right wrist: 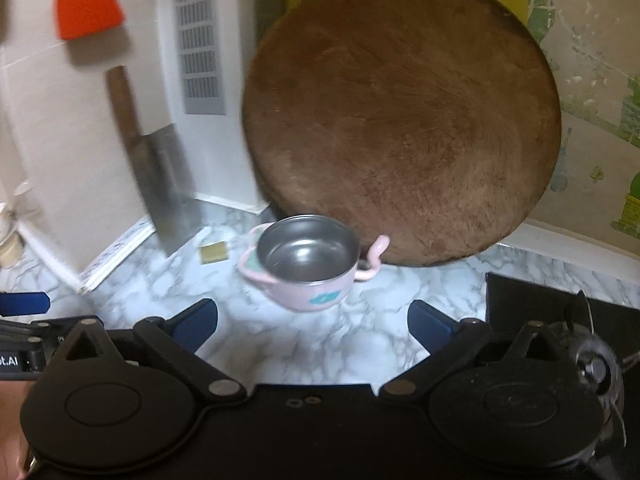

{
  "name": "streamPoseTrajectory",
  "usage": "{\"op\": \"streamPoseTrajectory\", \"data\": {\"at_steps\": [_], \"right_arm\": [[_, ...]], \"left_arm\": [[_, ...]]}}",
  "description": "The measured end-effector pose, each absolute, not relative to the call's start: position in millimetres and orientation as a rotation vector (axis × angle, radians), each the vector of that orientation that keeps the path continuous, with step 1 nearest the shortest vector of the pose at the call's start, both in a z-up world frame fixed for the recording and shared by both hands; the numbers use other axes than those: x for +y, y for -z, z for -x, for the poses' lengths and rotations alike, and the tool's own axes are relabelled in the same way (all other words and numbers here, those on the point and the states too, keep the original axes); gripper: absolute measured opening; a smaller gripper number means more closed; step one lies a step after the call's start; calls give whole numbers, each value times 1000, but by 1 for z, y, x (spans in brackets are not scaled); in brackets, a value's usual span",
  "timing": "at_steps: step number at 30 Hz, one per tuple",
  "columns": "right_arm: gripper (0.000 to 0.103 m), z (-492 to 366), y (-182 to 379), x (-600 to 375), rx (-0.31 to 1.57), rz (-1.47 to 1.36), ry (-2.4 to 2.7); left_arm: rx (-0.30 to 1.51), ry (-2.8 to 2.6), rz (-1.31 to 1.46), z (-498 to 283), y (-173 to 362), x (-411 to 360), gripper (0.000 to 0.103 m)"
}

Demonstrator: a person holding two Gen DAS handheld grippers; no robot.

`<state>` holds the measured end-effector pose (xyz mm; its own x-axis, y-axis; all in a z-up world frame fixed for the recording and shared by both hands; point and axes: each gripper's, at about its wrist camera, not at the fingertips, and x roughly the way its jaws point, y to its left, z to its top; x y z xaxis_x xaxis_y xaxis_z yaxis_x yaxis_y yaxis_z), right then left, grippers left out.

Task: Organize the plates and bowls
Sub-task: 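Move both grippers toward the pink pot by the cutting board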

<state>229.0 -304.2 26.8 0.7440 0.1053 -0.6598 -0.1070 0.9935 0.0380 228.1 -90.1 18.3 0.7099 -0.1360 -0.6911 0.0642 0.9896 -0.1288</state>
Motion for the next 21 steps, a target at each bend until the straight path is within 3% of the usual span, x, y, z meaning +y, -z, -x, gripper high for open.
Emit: {"op": "streamPoseTrajectory", "data": {"at_steps": [8,21], "right_arm": [[101,-302,-6,-325,816,-67,-50],[87,-370,49,-335,955,-153,4]], "left_arm": [[860,60,125,-313,0,-119,90],[960,-12,151,-400,59,-149,90]]}}
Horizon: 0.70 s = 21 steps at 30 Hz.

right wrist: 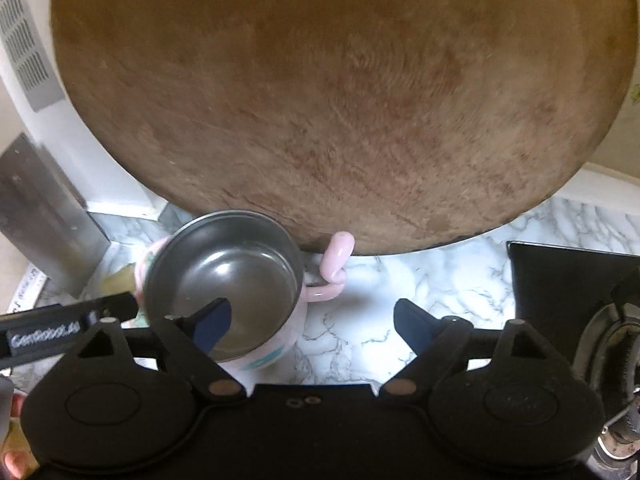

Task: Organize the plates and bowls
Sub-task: 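Move both grippers toward the pink pot by the cutting board, then close both grippers on the rim of the pink pot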

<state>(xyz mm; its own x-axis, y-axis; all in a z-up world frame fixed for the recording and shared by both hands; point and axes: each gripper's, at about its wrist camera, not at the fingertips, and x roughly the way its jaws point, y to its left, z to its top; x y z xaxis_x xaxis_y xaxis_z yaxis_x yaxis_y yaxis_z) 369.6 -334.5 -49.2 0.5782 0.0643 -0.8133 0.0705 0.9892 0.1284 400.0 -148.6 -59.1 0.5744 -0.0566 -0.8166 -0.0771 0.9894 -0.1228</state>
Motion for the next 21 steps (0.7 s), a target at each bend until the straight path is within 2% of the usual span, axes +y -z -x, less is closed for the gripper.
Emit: {"op": "streamPoseTrajectory", "data": {"at_steps": [7,10,13,14,16,21], "right_arm": [[80,-382,68,-331,985,-170,13],[74,-385,74,-329,1000,-176,11],[68,-387,76,-325,999,-165,6],[66,-387,76,-324,999,-165,2],[60,-388,77,-324,1004,-163,4],[46,-390,78,-322,1004,-174,-14]], "left_arm": [[967,-23,125,-421,72,-160,90],[972,-16,126,-427,76,-163,84],[986,-8,121,-432,79,-167,70],[997,-3,117,-434,80,-168,62],[1005,-3,112,-435,83,-170,56],[1010,12,111,-433,84,-172,34]]}}
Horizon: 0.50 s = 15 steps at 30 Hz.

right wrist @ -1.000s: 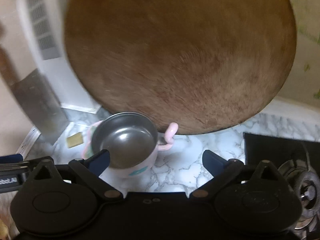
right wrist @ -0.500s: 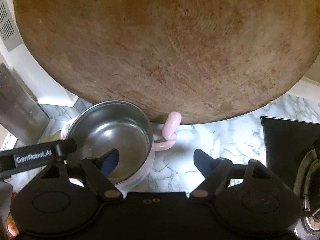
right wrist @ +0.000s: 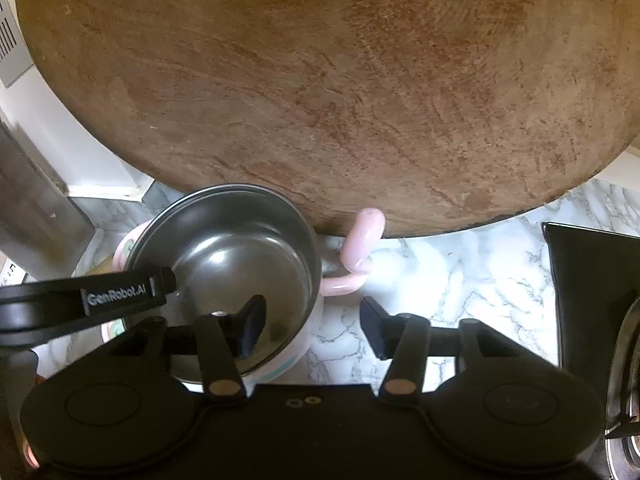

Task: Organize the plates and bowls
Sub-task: 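Close both grippers on the rim of the pink pot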

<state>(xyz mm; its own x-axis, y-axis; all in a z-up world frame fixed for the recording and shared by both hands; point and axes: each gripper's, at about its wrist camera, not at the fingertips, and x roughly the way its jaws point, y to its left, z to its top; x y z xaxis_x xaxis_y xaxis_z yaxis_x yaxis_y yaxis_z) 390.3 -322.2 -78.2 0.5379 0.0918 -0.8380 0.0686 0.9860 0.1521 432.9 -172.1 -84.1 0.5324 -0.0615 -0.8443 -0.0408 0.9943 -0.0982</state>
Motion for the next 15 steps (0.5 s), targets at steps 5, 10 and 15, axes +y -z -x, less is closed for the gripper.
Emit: {"op": "streamPoseTrajectory", "data": {"at_steps": [5,10,15], "right_arm": [[32,-389,77,-318,998,-163,-28],[20,-383,73,-311,975,-128,-32],[16,-374,68,-307,965,-104,-39]], "left_arm": [[1007,22,98,-427,80,-177,22],[1011,20,109,-420,80,-174,22],[1006,20,115,-409,74,-169,22]]}}
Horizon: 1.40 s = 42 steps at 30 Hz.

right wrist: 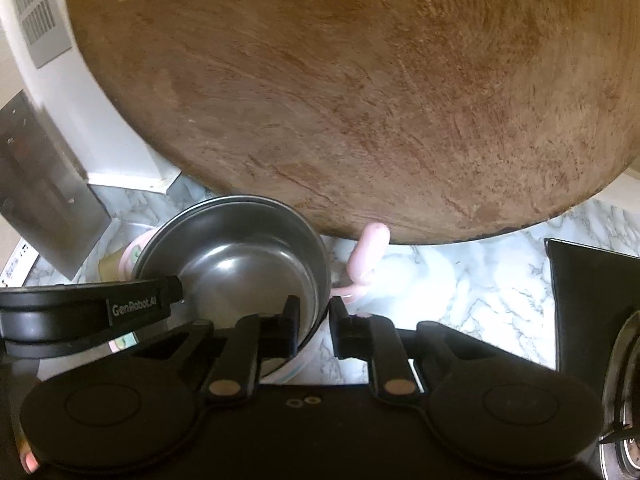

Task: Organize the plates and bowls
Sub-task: 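Close both grippers on the rim of the pink pot, then lift the pink pot with both grippers and carry it over the steel bowl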

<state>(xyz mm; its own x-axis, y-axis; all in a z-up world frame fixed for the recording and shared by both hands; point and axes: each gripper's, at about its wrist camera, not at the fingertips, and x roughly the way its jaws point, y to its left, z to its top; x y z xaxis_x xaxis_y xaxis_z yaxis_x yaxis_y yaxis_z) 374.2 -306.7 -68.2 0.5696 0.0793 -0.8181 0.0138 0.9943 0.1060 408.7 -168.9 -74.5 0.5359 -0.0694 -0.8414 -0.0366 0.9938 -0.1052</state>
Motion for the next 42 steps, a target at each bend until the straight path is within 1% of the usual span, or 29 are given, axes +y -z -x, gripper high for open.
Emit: {"op": "streamPoseTrajectory", "data": {"at_steps": [5,13,30,42], "right_arm": [[15,-362,61,-304,968,-107,-53],[15,-327,33,-298,917,-90,-76],[15,-225,-27,-303,832,-107,-63],[15,-138,-39,-307,812,-111,-28]], "left_arm": [[1005,10,122,-393,63,-164,22],[977,10,105,-356,40,-161,22],[895,78,96,-247,-16,-165,23],[899,136,94,-166,-21,-170,23]]}}
